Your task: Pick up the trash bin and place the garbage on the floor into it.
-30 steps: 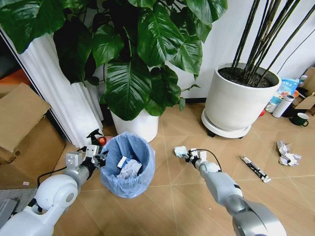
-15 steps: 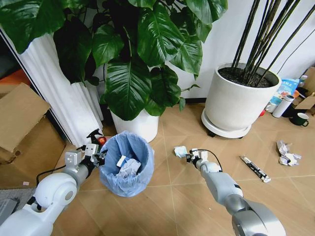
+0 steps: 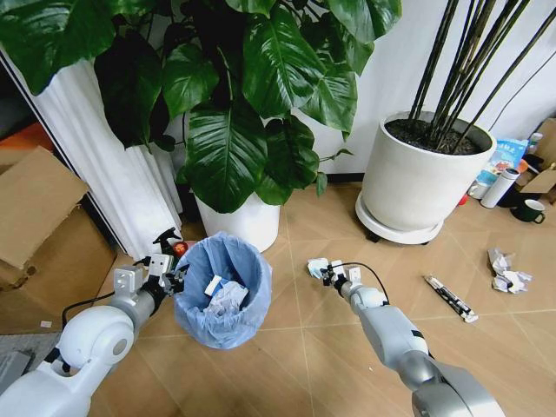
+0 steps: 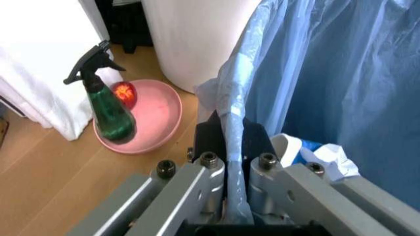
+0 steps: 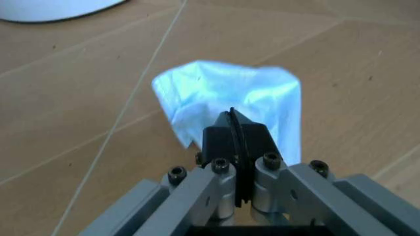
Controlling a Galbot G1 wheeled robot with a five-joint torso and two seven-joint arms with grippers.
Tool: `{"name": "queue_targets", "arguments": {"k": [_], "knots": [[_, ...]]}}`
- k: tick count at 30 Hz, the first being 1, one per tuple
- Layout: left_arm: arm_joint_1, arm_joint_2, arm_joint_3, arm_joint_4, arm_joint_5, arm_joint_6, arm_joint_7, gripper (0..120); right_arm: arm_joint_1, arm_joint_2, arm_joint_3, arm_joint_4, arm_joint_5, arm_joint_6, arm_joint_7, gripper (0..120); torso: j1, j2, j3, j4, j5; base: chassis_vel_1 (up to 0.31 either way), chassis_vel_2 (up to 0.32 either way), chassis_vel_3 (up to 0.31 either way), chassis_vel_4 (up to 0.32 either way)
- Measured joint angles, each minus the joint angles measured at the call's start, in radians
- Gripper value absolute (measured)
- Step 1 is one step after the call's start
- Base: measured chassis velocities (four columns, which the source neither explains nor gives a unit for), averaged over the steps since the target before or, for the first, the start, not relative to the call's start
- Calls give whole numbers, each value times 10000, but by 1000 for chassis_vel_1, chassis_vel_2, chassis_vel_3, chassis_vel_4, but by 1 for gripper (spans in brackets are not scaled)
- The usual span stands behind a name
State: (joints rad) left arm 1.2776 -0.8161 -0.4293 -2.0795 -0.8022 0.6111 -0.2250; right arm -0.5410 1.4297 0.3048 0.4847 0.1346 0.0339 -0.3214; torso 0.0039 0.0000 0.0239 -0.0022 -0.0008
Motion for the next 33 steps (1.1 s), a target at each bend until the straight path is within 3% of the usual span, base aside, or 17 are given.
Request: {"name": "queue_targets", "arguments": {"k": [18, 25, 30, 33], "knots": [[-32, -5, 59, 10, 11, -18, -14, 0, 249, -18, -49, -291, -223, 176, 119, 0, 0, 0, 0, 0, 1, 0, 0, 0, 0], [-23, -18, 60, 12, 13, -22, -11, 0, 373, 17, 206, -453, -526, -344, 183, 1, 0, 0, 0, -1, 1, 0, 0, 0, 0], [7, -4, 60, 12, 18, -23, 24, 0, 553, 134, 694, -940, -1010, -398, 323, 25, 0, 0, 1, 0, 1, 0, 0, 0, 0], [-6, 5, 67, 14, 17, -24, 40, 0, 592, 163, 845, -1040, -1134, -425, 327, 31, 0, 0, 0, 0, 1, 0, 0, 0, 0]]}}
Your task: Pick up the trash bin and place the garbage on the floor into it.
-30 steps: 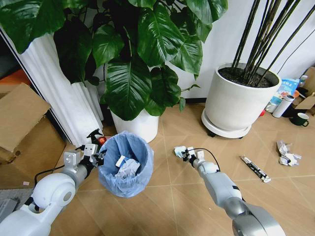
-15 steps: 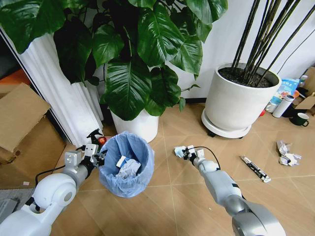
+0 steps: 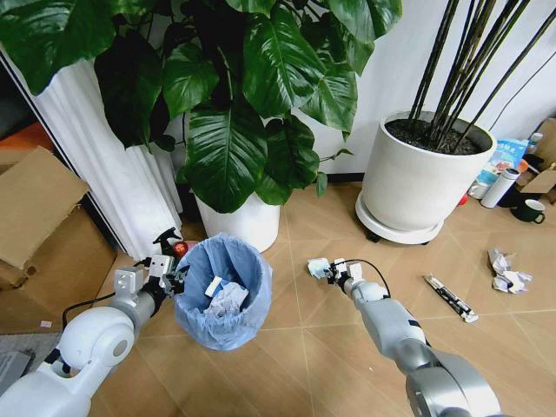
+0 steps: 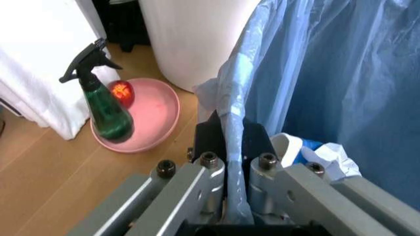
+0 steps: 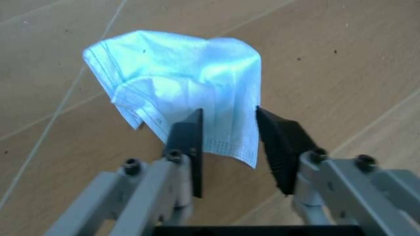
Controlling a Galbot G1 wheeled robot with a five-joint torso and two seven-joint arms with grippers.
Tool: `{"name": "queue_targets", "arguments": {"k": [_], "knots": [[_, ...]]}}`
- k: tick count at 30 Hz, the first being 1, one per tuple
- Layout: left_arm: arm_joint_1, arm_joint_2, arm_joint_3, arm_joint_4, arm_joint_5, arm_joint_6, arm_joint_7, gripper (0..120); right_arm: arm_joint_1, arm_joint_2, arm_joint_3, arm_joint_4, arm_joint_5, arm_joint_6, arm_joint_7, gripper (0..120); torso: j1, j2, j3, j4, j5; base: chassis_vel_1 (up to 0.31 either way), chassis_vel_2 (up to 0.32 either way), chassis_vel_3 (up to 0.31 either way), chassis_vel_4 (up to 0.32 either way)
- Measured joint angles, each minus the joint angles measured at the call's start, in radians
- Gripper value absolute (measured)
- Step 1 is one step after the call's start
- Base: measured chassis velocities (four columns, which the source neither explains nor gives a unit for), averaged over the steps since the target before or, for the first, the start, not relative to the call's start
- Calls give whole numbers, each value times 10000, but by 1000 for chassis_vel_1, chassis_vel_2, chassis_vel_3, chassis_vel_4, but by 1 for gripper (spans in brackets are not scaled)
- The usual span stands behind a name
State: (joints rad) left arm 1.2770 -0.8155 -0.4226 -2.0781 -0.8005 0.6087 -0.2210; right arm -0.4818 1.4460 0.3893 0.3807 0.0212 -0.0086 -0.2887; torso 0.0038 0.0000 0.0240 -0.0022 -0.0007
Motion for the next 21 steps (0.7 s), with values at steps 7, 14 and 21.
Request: {"name": "queue_targets", "arguments": {"k": [7, 14, 21], "knots": [[-73, 18, 35, 69, 0, -24, 94, 0, 202, 173, 565, -369, -402, -119, 8, 58, 0, 0, 0, 0, 0, 0, 0, 0, 0], [-186, 29, 46, 171, 21, -67, 156, 0, 318, 199, 827, -531, -626, -284, -72, 84, 0, 0, 0, 0, 0, 0, 0, 0, 0], [-327, 41, 94, 256, 19, -95, 212, 0, 330, 198, 967, -564, -767, -283, -282, 90, 0, 0, 0, 0, -1, 0, 0, 0, 0]]}}
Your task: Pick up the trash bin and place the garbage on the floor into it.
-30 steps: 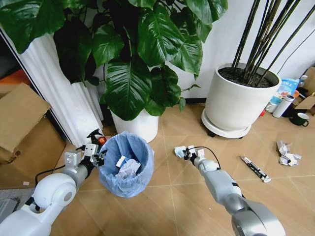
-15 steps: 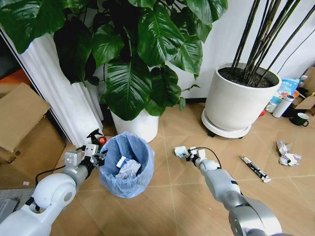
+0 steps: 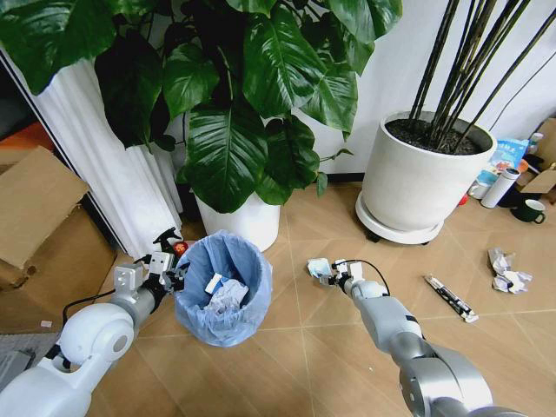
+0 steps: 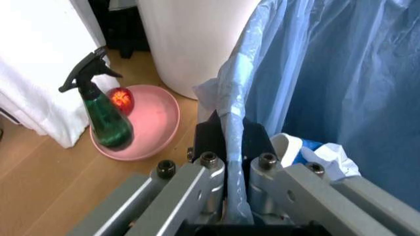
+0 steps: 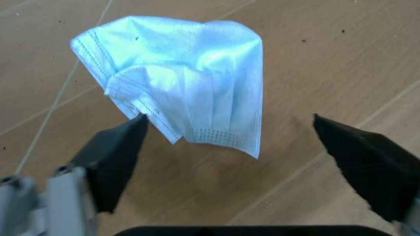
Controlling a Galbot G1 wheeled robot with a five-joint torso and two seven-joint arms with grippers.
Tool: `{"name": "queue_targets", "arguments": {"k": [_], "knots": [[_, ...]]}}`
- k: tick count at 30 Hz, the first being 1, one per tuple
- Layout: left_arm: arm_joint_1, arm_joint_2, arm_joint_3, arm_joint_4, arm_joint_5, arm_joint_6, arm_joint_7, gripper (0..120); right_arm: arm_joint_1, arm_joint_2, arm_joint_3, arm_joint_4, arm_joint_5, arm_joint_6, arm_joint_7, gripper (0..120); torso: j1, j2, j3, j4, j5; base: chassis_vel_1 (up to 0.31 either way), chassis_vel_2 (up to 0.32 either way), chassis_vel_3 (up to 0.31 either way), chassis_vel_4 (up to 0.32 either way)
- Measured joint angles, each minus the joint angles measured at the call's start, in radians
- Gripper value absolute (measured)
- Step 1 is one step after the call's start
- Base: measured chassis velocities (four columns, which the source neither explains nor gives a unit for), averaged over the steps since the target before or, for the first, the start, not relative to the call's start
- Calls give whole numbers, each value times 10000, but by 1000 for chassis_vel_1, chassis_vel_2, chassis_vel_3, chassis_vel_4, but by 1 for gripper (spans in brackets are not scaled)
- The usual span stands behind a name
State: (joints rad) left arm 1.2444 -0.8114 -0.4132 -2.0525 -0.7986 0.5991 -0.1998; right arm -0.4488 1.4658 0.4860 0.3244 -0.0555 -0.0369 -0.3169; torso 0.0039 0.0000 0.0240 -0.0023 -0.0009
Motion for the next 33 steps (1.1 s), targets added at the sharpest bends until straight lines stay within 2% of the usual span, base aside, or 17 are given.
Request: {"name": "queue_targets", "arguments": {"k": [4, 5, 9, 10, 13, 15, 18, 20, 22, 24, 25, 33], "knots": [[-67, -4, 29, 23, -7, -1, 5, 0, -32, 23, 47, -21, -19, 38, -119, 74, 0, 0, 0, 1, 0, 0, 0, 0, 0], [-67, -4, 29, 23, -7, -1, 5, 0, -32, 23, 47, -21, -19, 38, -119, 74, 0, 0, 0, 1, 0, 0, 0, 0, 0], [-91, -2, 43, 29, -20, -1, 3, 0, -80, 31, 74, -36, -13, 39, -149, 54, 0, 0, 0, 0, 1, 0, 0, 0, 0], [-91, -2, 43, 29, -20, -1, 3, 0, -80, 31, 74, -36, -13, 39, -149, 54, 0, 0, 0, 0, 1, 0, 0, 0, 0], [-89, 0, 43, 30, -24, 0, 3, 0, -67, 21, 131, -98, -29, 35, -150, 41, 0, 0, 0, 0, 2, 0, 0, 0, 0], [-91, 1, 44, 30, -24, 0, 3, 0, -63, 16, 137, -101, -41, 35, -150, 38, 0, 0, 0, 0, 1, 0, 0, 0, 0], [-131, 2, 44, 37, -26, 0, 4, 0, -48, 11, 205, -122, -66, 33, -150, 22, 0, 0, 0, 0, 3, 0, 0, 0, 0], [-137, 1, 46, 41, -26, 0, 4, 0, -42, 11, 230, -128, -85, 33, -149, 19, 0, 0, 0, 0, 2, 0, 0, 0, 0], [-142, -22, 53, 46, -30, 0, 5, 0, -38, 3, 279, -130, -165, 37, -146, 8, 0, 0, 0, 0, 2, 0, 0, 0, 0], [-142, -29, 54, 45, -33, 0, 3, 0, -38, -2, 282, -130, -171, 38, -145, 5, 0, 0, 0, 0, 2, 0, 0, 0, 0], [-142, -37, 55, 46, -36, -1, 2, 0, -38, -12, 290, -127, -180, 48, -142, 0, 0, 0, 0, 0, 1, 0, 0, 0, 0], [-104, -22, 13, -3, -36, -5, -22, 0, -238, -63, 200, 274, -158, 331, -79, 0, 0, 0, 0, 0, 2, 0, 0, 0, 0]]}}
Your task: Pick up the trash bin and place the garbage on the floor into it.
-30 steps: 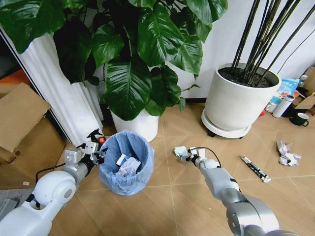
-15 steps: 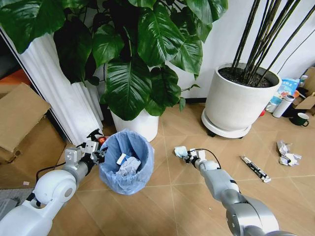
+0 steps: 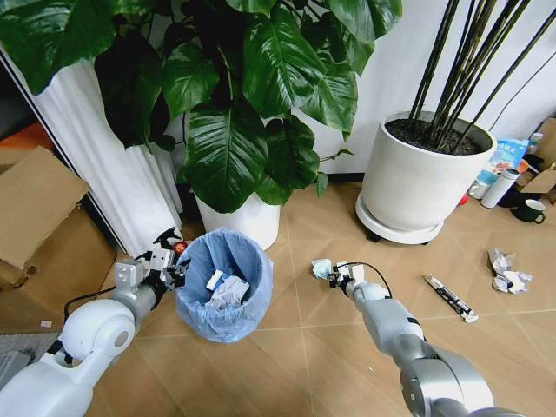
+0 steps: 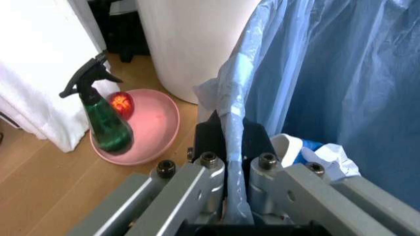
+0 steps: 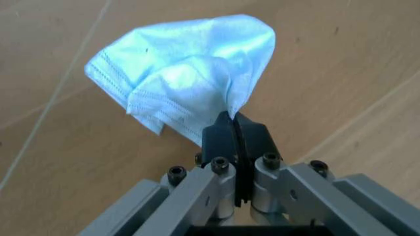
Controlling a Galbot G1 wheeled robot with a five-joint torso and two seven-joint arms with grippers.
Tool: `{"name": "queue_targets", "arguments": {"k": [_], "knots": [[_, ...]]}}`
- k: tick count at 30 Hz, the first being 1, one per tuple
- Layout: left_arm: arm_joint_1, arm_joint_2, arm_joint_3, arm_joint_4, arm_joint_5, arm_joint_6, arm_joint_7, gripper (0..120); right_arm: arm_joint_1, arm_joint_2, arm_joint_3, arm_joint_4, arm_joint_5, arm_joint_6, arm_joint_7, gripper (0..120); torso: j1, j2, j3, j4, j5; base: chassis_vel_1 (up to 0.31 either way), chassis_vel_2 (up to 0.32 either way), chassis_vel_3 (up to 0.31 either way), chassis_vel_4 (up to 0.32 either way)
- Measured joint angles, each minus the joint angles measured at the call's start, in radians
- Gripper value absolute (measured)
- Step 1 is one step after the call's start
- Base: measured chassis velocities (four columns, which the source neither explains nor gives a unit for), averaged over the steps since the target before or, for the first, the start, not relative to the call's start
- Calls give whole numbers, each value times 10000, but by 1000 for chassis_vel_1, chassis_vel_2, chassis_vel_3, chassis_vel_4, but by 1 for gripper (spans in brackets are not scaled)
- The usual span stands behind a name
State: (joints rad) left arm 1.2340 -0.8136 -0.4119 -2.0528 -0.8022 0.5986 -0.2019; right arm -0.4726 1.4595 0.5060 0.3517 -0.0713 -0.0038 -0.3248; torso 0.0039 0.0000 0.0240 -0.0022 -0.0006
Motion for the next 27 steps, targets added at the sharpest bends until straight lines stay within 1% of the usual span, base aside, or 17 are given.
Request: {"name": "queue_targets", "arguments": {"k": [1, 3, 5, 9, 10, 12, 13, 14, 15, 16, 18, 19, 20, 22, 24, 25, 27], "knots": [[11, -1, -6, -9, 0, 0, -7, 0, -59, -18, -49, 137, 43, 48, 1, 0, 0, 0, 0, 0, -1, 0, 0, 0, 0], [65, -10, -25, -45, 19, -2, -17, 0, -429, -181, -491, 982, 503, 99, 5, 0, 0, 0, 0, 1, 1, 0, 0, 0, 0], [73, -14, -27, -49, 26, -3, -19, 0, -514, -228, -589, 1168, 600, 95, 2, 0, 0, 0, 0, 1, 1, 0, 0, 0, 0], [151, -78, -38, -117, 165, -8, -27, 0, -1662, -1061, -2186, 4027, 2207, -483, -59, 0, 0, 0, -1, 0, 0, 0, 0, 0, 0], [151, -78, -38, -117, 165, -8, -27, 0, -1662, -1061, -2186, 4027, 2207, -483, -59, 0, 0, 0, -1, 0, 0, 0, 0, 0, 0], [175, -100, -38, -155, 192, -8, -30, 0, -2261, -1523, -2639, 5460, 2872, -634, -146, 0, 0, 0, 0, 2, 2, 0, 0, 0, 0], [182, -108, -38, -162, 197, -8, -37, 0, -2536, -1722, -2727, 6069, 3082, -678, -200, 0, 0, 0, -1, 0, 2, 0, 0, 0, 0], [182, -108, -38, -162, 197, -8, -37, 0, -2536, -1722, -2727, 6069, 3082, -678, -200, 0, 0, 0, -1, 0, 2, 0, 0, 0, 0], [188, -114, -38, -164, 205, -8, -59, 0, -2858, -1933, -2776, 6740, 3221, -668, -277, 0, -1, 0, -1, -1, -3, 0, 0, 0, 0], [195, -137, -31, -165, 218, -7, -74, 0, -3285, -2241, -2797, 7630, 3370, -631, -362, 0, -1, 0, -1, -1, 1, 0, 0, 0, 0], [195, -148, -5, -157, 224, 13, -129, 0, -3809, -2789, -2828, 8852, 3719, -626, -430, 0, -1, 0, -2, 0, 3, 0, 0, 0, 0], [195, -148, -5, -157, 224, 13, -129, 0, -3809, -2789, -2828, 8852, 3719, -626, -430, 0, -1, 0, -2, 0, 3, 0, 0, 0, 0], [193, -150, 10, -142, 226, 30, -152, 0, -3991, -3008, -2846, 9296, 3910, -642, -441, 0, -1, 0, -2, -3, -2, 0, 0, 0, 0], [176, -152, 85, -114, 227, 71, -198, 0, -4537, -3803, -2905, 10772, 4693, -781, -437, 0, -1, 1, -2, -3, -1, 0, 0, 0, 0], [148, -142, 140, -97, 201, 126, -274, 0, -4811, -4280, -2927, 11865, 5158, -887, -395, 0, -1, 0, -1, -3, 0, 0, 0, 0, 0], [148, -142, 140, -97, 201, 126, -274, 0, -4811, -4280, -2927, 11865, 5158, -887, -395, 0, -1, 0, -1, -3, 0, 0, 0, 0, 0], [90, -108, 223, -76, 140, 175, -354, 0, -4976, -4732, -3027, 13067, 5632, -1087, -221, 0, -1, 0, -2, -3, -2, 0, 0, 0, 0]]}}
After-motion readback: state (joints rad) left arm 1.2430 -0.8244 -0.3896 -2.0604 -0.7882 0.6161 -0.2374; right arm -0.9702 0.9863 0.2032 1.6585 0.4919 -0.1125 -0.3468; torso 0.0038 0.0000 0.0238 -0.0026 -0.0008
